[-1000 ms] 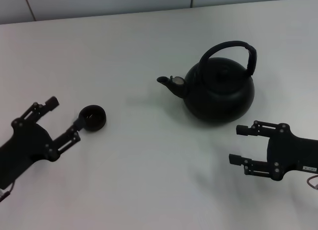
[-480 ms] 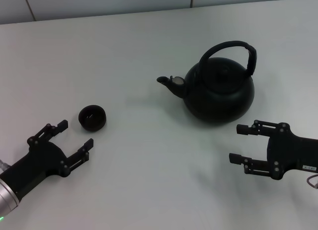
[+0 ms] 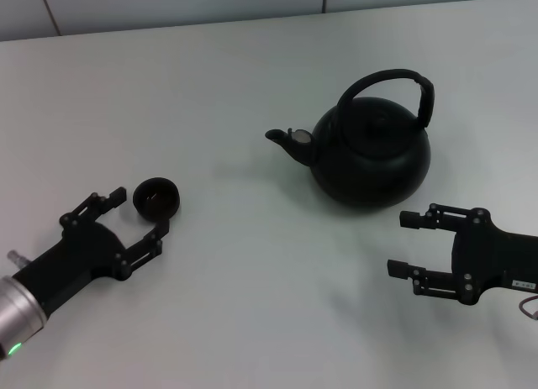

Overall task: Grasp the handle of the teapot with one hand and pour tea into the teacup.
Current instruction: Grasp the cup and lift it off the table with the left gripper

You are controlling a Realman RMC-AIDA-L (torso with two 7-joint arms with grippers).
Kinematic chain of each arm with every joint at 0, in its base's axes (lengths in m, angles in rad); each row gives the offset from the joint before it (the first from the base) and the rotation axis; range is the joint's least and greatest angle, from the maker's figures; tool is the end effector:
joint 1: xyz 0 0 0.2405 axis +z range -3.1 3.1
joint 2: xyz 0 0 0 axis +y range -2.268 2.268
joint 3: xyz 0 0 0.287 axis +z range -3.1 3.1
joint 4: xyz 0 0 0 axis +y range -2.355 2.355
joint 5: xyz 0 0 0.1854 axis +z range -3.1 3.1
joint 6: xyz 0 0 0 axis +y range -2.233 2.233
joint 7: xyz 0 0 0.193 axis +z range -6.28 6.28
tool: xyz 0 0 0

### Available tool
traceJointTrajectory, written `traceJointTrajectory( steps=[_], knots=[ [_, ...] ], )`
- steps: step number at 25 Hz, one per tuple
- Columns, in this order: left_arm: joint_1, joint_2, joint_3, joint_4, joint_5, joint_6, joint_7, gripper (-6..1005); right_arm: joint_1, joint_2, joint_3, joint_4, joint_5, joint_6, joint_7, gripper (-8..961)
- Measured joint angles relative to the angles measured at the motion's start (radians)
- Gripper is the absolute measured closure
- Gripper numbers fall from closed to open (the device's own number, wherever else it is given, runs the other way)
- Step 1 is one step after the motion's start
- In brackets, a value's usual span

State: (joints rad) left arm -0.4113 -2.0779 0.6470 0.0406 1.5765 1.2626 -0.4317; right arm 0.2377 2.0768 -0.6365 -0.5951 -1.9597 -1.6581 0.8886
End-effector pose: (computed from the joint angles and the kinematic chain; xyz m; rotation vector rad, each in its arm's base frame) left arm -0.3183 0.3047 -0.1080 -2.3138 -0.4364 -0.6291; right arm 0.3220 0.2461 -0.0546 -2.6233 0.3761 0.6759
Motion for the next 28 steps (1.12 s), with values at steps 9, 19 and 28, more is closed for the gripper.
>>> traceJointTrajectory(
  steps=[9,19,28],
  knots=[
    [-0.055,0.0,-0.026,-0.03,-0.002,-0.074,0.001,202,0.001,0.0,0.0,0.0,0.005,-0.002,0.011,257],
    [-0.095,-0.001,-0.027,-0.053,0.001,-0.118,0.001,202,0.004,0.0,0.0,0.0,0.006,-0.002,0.013,257],
    [-0.1,-0.002,-0.027,-0.055,0.002,-0.118,-0.003,217,0.01,0.0,0.0,0.0,0.006,-0.002,0.013,257]
  ],
)
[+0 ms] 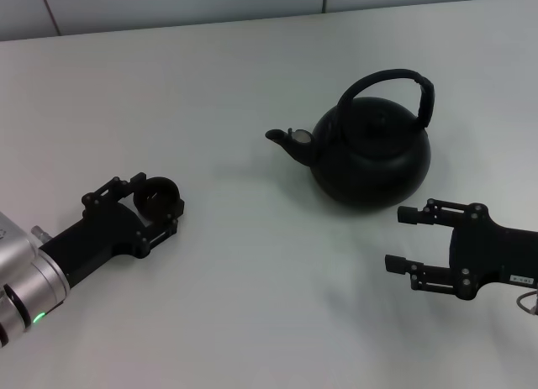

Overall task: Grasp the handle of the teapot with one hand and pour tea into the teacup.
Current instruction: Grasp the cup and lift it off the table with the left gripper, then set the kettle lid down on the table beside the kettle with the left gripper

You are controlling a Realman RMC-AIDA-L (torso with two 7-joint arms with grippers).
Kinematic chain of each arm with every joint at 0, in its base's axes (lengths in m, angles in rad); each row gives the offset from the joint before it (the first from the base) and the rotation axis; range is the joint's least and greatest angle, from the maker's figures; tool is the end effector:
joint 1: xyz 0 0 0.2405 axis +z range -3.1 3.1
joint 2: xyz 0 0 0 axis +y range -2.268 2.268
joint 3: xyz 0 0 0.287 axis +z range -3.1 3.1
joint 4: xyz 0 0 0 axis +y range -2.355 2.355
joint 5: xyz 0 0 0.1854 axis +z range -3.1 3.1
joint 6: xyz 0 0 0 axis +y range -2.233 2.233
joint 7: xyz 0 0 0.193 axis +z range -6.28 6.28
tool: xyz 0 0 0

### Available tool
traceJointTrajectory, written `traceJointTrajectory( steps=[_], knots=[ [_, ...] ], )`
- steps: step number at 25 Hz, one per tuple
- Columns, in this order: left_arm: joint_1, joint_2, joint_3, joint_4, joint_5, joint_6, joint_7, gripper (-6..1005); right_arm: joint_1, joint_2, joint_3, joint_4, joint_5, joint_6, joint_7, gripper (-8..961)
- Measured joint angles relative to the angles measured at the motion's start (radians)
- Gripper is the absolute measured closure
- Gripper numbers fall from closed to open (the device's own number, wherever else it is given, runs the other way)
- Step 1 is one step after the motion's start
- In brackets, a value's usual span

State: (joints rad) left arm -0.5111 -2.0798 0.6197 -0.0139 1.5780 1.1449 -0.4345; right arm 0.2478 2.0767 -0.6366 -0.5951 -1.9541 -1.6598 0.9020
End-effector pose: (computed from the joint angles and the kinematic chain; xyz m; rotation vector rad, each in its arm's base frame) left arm -0.3068 0.3328 -0.1212 -2.3346 -0.4583 -0.5707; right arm 0.3188 0.2499 -0.0539 -2.6225 0.3792 0.6895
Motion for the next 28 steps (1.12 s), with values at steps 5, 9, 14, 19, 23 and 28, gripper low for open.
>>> traceJointTrajectory(
  steps=[5,9,14,19,23,28],
  knots=[
    [0.001,0.0,0.0,-0.001,-0.002,0.016,0.0,275,0.001,0.0,0.0,0.0,0.0,0.0,0.0,257],
    [-0.003,0.0,0.001,-0.002,0.0,0.056,-0.003,309,0.001,0.0,0.0,0.0,0.0,0.002,0.0,257],
    [-0.063,0.0,0.008,-0.052,0.004,0.071,-0.002,309,0.002,-0.001,0.0,0.0,0.0,0.002,0.0,257],
    [-0.153,0.0,0.008,-0.122,0.006,0.047,0.001,308,0.002,-0.001,0.0,0.0,0.0,0.001,0.0,257],
    [-0.184,0.0,0.0,-0.141,0.02,0.033,0.003,308,0.002,-0.002,0.0,0.0,0.0,0.001,0.0,257],
    [-0.186,0.0,-0.005,-0.141,0.031,0.028,0.003,309,0.005,-0.002,0.0,0.0,0.001,0.0,0.001,258]
  ],
)
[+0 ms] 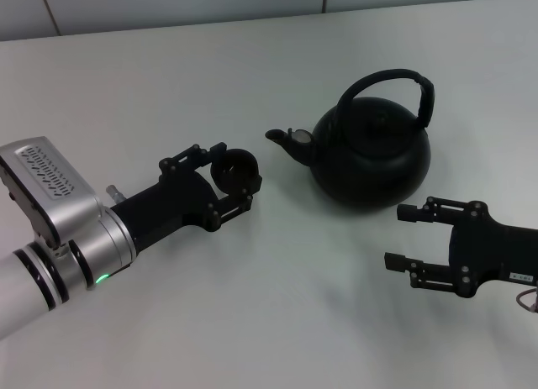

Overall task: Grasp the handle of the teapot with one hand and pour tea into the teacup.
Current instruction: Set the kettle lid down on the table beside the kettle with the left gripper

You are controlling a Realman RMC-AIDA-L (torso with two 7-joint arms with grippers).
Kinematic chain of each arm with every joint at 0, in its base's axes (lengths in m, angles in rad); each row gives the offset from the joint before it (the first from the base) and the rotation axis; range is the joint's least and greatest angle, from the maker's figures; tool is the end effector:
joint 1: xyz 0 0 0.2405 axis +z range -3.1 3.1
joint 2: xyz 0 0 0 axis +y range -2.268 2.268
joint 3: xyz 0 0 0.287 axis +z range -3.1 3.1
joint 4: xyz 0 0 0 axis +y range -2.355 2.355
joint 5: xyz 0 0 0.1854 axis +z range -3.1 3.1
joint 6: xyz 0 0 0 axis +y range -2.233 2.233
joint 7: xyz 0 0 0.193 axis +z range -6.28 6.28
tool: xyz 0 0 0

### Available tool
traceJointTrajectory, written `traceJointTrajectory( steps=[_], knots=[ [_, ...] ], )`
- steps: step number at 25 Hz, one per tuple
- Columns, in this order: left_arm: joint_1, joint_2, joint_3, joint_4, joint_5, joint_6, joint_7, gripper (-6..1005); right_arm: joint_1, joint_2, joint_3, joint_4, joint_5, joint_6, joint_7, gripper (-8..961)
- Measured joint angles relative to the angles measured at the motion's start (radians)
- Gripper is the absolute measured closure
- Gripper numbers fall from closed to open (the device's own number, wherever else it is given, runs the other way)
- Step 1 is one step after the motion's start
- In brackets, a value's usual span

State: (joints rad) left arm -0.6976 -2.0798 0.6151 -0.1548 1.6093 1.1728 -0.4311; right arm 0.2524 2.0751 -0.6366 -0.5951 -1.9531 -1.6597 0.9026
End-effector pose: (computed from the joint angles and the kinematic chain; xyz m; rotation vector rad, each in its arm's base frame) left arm -0.2349 0.3511 -0.1471 -2.4776 -0.3620 -0.7280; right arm 0.3181 0.2516 -0.0532 -2.6232 0.3733 0.6898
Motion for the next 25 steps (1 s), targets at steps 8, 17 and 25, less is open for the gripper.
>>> traceJointTrajectory(
  steps=[8,17,25],
  knots=[
    [-0.013,0.0,-0.005,-0.028,0.0,-0.081,0.043,294,0.008,0.002,0.0,0.0,0.001,0.007,0.008,259],
    [-0.021,0.0,-0.025,-0.061,0.0,-0.121,0.091,267,0.01,0.002,0.0,0.0,0.001,0.008,0.009,260],
    [-0.022,0.0,-0.045,-0.066,0.0,-0.125,0.091,243,0.012,0.002,-0.001,0.0,0.001,0.007,0.01,261]
  ],
)
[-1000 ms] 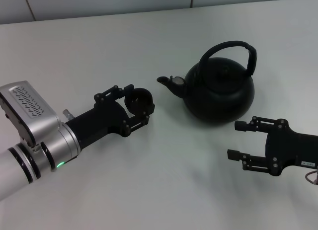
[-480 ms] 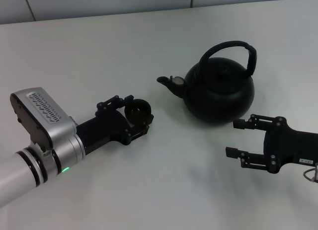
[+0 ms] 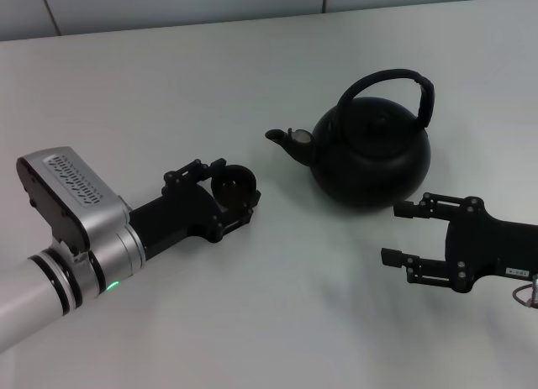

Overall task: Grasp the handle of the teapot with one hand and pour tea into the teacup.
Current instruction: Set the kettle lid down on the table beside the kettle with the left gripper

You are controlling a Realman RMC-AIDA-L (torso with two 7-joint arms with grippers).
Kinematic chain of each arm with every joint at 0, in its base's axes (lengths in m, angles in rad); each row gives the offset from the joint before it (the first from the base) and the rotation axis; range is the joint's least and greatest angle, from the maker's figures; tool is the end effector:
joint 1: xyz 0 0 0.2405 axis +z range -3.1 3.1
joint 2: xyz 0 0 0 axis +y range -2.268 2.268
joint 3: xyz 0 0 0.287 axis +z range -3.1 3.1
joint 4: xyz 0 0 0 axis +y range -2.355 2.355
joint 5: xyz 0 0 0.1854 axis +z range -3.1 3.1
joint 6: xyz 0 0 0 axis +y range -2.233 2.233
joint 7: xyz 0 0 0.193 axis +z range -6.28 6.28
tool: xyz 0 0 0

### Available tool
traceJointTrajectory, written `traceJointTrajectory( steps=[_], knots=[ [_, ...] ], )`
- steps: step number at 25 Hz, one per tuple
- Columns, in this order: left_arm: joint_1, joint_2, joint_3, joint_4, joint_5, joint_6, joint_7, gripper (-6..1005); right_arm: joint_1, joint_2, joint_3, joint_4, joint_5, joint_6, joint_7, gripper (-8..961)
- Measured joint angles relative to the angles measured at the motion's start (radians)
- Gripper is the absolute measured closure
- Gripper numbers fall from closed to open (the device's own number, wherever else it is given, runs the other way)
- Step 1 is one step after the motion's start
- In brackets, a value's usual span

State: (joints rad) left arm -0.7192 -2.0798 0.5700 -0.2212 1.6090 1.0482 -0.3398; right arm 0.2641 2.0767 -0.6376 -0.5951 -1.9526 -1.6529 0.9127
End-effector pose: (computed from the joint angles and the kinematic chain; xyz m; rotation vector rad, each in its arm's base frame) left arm -0.2456 0.3533 -0.1614 -2.4776 -0.3714 -0.5910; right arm 0.3156 0.2559 -0.0539 -2.6246 0.3745 0.6918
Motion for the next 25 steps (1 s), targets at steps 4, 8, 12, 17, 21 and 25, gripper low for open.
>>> traceJointTrajectory(
  steps=[4,8,12,17,21,25],
  knots=[
    [0.0,0.0,-0.006,-0.002,0.0,-0.003,0.0,231,-0.001,0.0,0.001,0.0,0.0,-0.001,0.001,261],
    [-0.001,0.0,-0.007,-0.003,0.0,-0.004,-0.004,219,0.0,0.0,0.0,0.0,-0.003,-0.001,0.001,261],
    [0.004,0.0,-0.012,-0.002,0.0,0.013,-0.005,207,0.0,0.0,-0.003,0.0,-0.002,0.0,0.003,262],
    [0.03,0.001,-0.017,0.018,0.0,0.089,-0.009,198,0.0,0.0,-0.002,0.006,-0.002,0.001,0.003,262],
    [0.058,0.007,-0.017,0.046,0.0,0.178,-0.04,198,0.002,-0.001,0.0,0.011,-0.002,0.001,0.003,263],
    [0.127,0.01,0.0,0.142,0.0,0.339,-0.14,198,0.002,-0.001,0.001,0.012,-0.001,0.001,0.003,263]
  ],
)
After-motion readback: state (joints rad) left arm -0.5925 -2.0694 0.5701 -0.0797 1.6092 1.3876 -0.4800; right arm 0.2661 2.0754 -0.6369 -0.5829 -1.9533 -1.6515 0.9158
